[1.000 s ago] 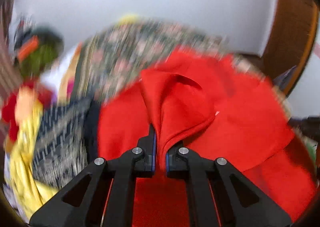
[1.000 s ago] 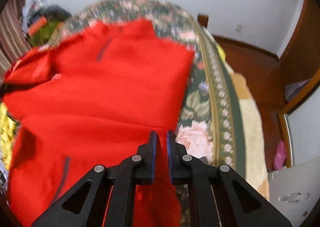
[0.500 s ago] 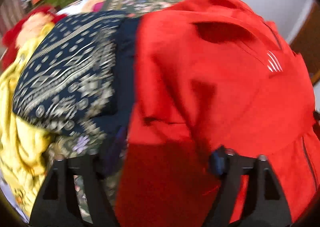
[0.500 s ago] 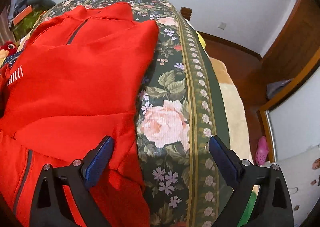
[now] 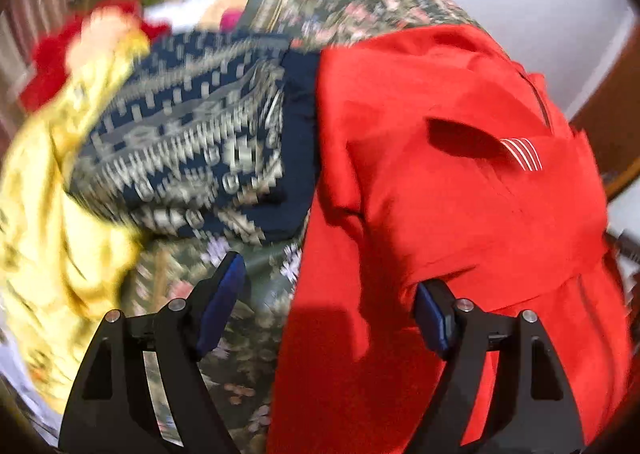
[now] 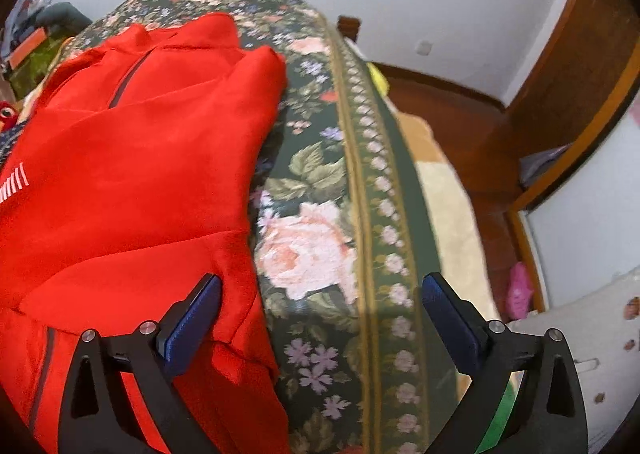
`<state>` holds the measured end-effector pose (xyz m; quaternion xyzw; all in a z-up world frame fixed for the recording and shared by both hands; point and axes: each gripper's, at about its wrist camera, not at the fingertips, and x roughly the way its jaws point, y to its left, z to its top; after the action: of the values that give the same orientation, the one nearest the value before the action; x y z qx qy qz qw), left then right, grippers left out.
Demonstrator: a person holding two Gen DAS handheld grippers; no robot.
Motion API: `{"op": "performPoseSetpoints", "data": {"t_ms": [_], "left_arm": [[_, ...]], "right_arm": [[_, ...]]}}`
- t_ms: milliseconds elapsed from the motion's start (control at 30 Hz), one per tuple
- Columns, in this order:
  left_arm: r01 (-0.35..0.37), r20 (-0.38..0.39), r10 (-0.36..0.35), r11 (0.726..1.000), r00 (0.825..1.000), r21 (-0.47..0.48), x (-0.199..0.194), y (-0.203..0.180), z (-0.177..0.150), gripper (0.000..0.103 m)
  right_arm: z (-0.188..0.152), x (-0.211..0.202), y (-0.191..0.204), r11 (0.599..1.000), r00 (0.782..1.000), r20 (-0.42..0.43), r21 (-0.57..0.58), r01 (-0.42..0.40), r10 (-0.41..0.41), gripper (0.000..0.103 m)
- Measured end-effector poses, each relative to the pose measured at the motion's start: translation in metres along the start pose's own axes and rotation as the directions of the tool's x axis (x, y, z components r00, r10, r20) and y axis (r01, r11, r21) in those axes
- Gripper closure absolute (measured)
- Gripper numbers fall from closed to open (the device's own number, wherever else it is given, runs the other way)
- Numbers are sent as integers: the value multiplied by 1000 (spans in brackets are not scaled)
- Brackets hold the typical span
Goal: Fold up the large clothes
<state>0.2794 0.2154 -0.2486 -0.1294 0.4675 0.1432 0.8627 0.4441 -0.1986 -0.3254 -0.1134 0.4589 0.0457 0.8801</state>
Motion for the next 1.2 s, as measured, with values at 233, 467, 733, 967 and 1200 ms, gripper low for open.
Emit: {"op": "performPoseSetpoints", "data": {"t_ms": [233, 467, 733, 967, 1200], "left_arm": [[56, 63, -45, 983, 997, -178, -18, 38, 5, 24], [-69, -31, 66, 990, 997, -121, -7, 57, -26, 24], [-83, 59, 80, 995, 995, 47, -33, 21, 2, 24], [-10, 131, -11, 987, 991, 163, -44, -27, 69, 23], [12, 147, -56, 958, 987, 285, -19, -79, 135, 20]], "right_arm": [[8, 4, -16, 957, 957, 20, 6, 291, -291, 26], [3, -16, -42, 995, 997, 3, 63, 78, -79, 26], [22, -74, -18, 992, 986, 112, 14, -127, 125, 26], [63, -96, 3, 968, 950, 186, -13, -252, 250, 26], [108, -79, 22, 946, 927, 190, -39, -322, 324, 25]]}}
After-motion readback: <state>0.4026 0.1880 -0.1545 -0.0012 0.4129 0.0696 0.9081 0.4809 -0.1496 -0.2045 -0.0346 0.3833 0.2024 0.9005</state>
